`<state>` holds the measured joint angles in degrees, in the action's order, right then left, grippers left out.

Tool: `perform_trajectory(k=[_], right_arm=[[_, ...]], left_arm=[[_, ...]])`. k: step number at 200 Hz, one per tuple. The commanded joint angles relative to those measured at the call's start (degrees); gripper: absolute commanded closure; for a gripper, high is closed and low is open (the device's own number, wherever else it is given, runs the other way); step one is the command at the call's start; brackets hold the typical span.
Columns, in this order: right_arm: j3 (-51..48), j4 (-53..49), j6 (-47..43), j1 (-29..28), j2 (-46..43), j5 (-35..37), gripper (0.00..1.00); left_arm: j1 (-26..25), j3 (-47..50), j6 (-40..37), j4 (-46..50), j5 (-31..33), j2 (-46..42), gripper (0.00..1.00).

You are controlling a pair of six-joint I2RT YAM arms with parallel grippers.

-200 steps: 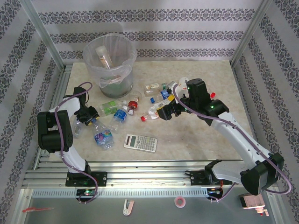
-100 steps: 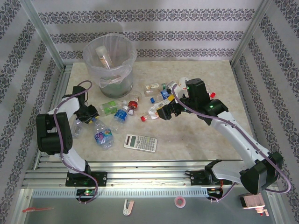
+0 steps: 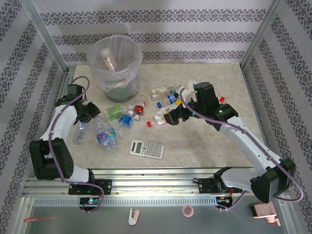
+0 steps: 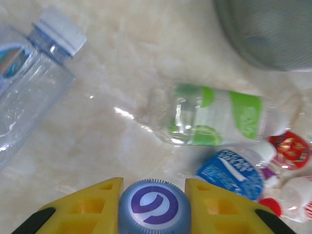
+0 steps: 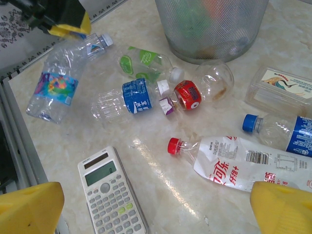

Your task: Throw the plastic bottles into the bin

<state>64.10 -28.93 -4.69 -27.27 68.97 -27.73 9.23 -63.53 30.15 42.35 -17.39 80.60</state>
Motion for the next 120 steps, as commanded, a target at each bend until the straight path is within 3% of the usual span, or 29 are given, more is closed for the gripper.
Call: perform_trajectory(k=[1,66,120], right_arm=[[1.4,0.1,-0.2,-0.7,0.5,0.7,0.02],[1.8,0.2,-0.4,-0.8,1.1,0.6,0.02],[1.7,0.0,-0.4,-0.8,1.1,0.9,0.02]], left_arm=[[0.8,-4.2,-1.6,1.8,-1.4,-4.0,0.92],[0.0,-14.8,-2.4,-1.1,-3.6,-9.3,0.92],[-3.6,-21.6,-3.7,-6.7,-1.1,-11.9,0.92]])
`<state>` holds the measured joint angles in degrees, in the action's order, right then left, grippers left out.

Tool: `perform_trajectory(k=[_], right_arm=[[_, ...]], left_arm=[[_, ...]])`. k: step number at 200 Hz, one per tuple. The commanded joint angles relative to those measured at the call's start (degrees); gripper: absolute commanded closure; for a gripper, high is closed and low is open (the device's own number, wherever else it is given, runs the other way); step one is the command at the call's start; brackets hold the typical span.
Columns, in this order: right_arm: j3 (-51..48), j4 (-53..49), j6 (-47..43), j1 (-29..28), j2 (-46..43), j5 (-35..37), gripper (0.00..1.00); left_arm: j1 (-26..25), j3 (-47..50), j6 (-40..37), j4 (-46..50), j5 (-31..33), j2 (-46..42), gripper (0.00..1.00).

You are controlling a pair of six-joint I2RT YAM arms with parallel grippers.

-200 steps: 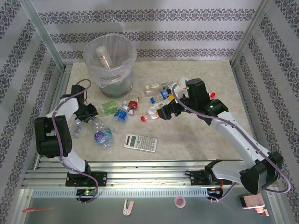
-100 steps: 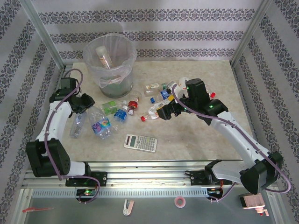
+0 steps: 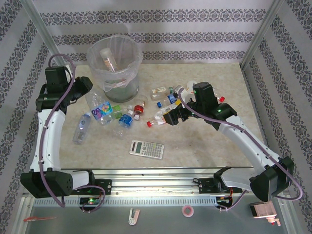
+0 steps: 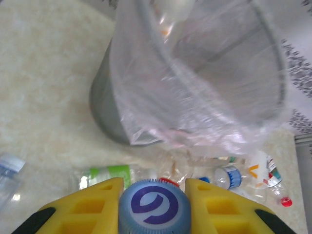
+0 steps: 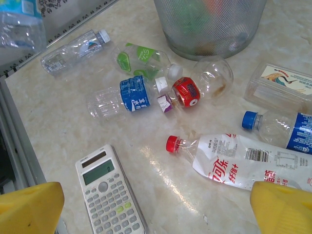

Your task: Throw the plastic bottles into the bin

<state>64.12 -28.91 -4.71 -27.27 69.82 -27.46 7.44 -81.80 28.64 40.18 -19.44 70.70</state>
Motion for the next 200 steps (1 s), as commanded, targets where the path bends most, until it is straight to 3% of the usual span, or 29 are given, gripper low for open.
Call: perform_trajectory(k=[1,92,200], right_arm=[[1.6,-0.1,-0.4,-0.8,0.2,0.7,0.02],[1.8,-0.4,-0.4,-0.9,0.0,0.9,0.02],[3.0,-2.0,-0.7,-1.3,-0.4,1.5,0.02]], left_arm=[[-1.8,-3.4,-2.2,-4.6,1.1,-2.0,0.92],[-7.1,-13.4,-6.1,-15.0,2.9,-1.0,0.95],[-10.8,-19.9,-12.2,-38.8,6.8,4.2,1.00]])
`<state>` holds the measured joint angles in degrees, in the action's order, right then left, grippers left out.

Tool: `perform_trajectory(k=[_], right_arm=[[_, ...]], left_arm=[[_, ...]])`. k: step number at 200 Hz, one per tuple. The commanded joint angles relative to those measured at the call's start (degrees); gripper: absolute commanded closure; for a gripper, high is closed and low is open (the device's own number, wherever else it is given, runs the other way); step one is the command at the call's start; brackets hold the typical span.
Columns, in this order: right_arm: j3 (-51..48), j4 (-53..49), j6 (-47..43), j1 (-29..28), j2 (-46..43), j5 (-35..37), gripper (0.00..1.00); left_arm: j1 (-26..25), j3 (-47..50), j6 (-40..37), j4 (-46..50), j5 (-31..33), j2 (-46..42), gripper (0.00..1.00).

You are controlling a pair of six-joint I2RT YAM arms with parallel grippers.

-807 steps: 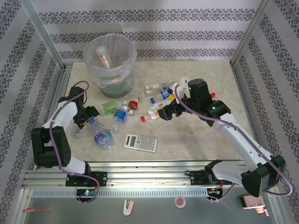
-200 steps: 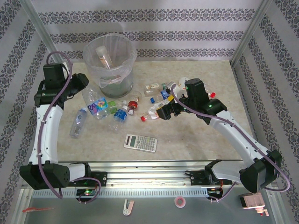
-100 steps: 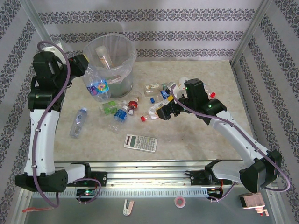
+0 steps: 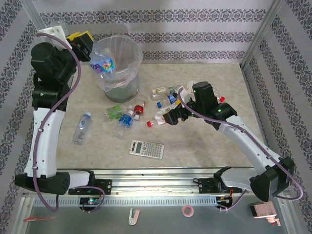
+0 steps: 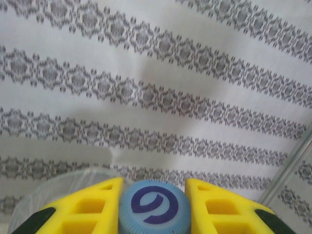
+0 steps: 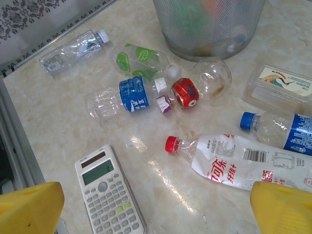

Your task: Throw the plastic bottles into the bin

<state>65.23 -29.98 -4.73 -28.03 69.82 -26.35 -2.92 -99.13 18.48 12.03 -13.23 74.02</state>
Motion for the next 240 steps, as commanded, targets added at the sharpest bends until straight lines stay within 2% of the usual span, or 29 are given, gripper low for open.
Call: perform_trajectory(k=[1,66,114,159,212,240], right_arm=[[1.9,-1.0,-0.7,-0.5,-0.5,0.4,0.02],[2.7,-0.9,-1.1,-0.6,0.5,0.4,0.02],[3.0,-0.9,-1.4,-0.6,0.9,0.6,0.02],[3.5,-0.9,-1.8,-0.5,1.6,0.8,0.02],[3.5,-1.6,-2.5,-0.5,2.7,1.1,0.02],[3.6,-1.6,-2.8,-0.5,3.0,1.3,0.02]], left_arm=[[-0.5,-2.6,-2.0,-10.8,0.6,0.9,1.00],[-0.5,-10.2,-3.9,-23.6,0.2,5.8,1.00],[-0.6,-10.3,-6.5,-36.6,-1.7,7.4,1.00],[-1.8,-8.2,-11.5,-45.4,-0.4,7.5,1.00],[-2.4,-8.7,-12.5,-47.4,-0.6,9.1,1.00],[-2.4,-9.6,-12.2,-45.5,0.2,10.6,1.00]])
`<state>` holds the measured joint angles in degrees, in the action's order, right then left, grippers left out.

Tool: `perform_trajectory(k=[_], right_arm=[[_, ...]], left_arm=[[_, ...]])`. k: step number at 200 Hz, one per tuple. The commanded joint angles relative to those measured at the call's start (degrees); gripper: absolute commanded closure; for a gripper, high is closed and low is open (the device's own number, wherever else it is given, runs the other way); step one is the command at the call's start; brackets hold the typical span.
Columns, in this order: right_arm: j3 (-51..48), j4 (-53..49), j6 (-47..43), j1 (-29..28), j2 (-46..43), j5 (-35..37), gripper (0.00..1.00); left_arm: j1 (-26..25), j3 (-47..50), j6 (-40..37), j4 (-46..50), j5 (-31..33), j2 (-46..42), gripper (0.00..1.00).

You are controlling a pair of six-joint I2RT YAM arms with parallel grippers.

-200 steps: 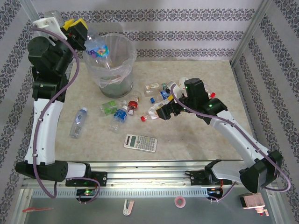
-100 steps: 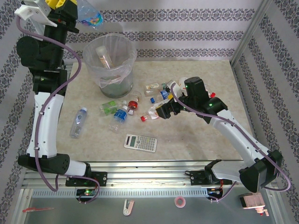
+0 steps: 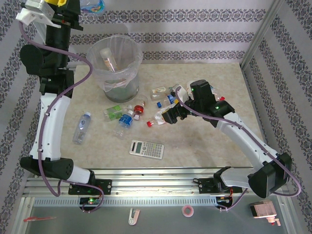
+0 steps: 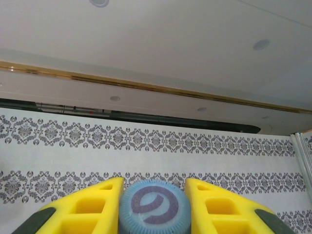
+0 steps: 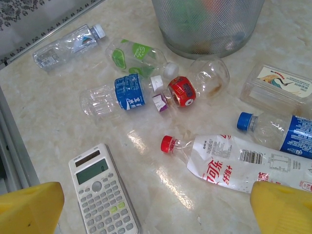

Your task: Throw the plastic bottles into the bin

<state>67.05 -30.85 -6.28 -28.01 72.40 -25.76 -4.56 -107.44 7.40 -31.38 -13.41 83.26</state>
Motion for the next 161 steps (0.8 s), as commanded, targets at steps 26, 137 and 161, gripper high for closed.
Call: perform_trajectory(k=[26,137,161], right_arm=[[1.8,-0.7,-1.3,-0.5,0.8,0.8,0.02],[0.1,-1.3,-1.7,0.6,-0.7,0.3,0.02],[-0.6,-1.1,-1.3,0.6,-0.9,0.2,0.02]], left_arm=[[-0.8,-5.2,0.6,7.7,0.3,4.2,1.00],[-0.6,-35.6,9.8,62.5,-4.2,31.2,0.00],[-0.6,-38.3,10.6,64.9,-2.0,30.0,0.00]])
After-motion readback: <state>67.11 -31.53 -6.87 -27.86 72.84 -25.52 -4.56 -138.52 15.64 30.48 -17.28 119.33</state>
